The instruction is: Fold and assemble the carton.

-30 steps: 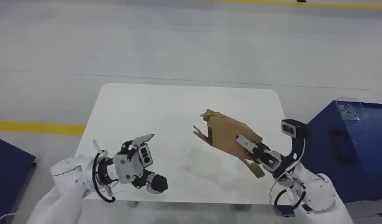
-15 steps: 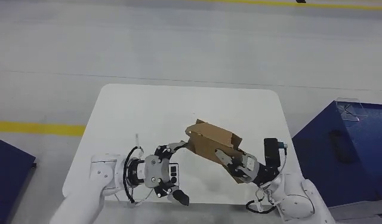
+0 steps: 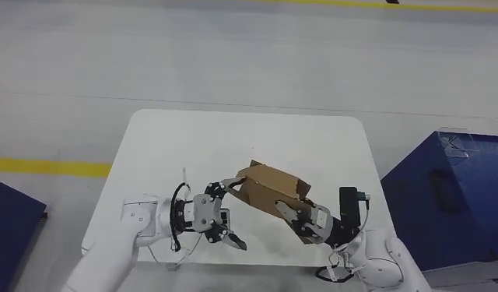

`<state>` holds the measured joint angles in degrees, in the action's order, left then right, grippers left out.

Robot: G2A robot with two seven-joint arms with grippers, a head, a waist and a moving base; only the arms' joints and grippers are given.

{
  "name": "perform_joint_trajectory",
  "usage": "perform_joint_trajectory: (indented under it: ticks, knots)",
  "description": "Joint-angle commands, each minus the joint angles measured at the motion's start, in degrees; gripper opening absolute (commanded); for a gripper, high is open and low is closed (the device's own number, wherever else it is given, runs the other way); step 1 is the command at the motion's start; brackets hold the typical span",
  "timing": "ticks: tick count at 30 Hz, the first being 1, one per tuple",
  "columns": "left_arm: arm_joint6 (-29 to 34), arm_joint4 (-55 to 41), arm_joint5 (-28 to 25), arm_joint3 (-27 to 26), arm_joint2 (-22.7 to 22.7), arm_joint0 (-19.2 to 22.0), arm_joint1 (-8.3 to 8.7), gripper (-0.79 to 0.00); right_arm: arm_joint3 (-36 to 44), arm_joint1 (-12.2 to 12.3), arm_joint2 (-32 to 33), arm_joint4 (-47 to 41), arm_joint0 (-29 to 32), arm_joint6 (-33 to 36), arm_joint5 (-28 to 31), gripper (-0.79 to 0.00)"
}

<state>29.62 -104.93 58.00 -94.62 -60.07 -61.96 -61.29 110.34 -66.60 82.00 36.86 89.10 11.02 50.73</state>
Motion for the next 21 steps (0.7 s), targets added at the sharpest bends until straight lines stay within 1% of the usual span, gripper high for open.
perform_joint_trajectory:
  ticks: [1,8,15,21]
  knots:
    - [0.34,0.04,0.0,0.31,-0.44,0.17,0.02,0.0,0.09,0.06,-0.08,-0.4,-0.01,0.0,-0.05,-0.785]
    - [0.73,0.56,0.0,0.81,-1.13,-0.12,0.1,0.0,0.44,0.34,-0.03,-2.08,-0.21,0.19,-0.26,-0.785]
    - [1.68,1.08,0.0,-0.88,0.18,-0.23,0.15,0.0,0.59,0.51,-0.32,-1.48,-0.29,0.19,-0.88,-0.785]
    - [3.0,1.72,0.0,-2.68,1.56,-0.32,0.66,0.0,0.42,0.64,-0.4,-1.54,-0.53,-0.27,-1.49,-0.785]
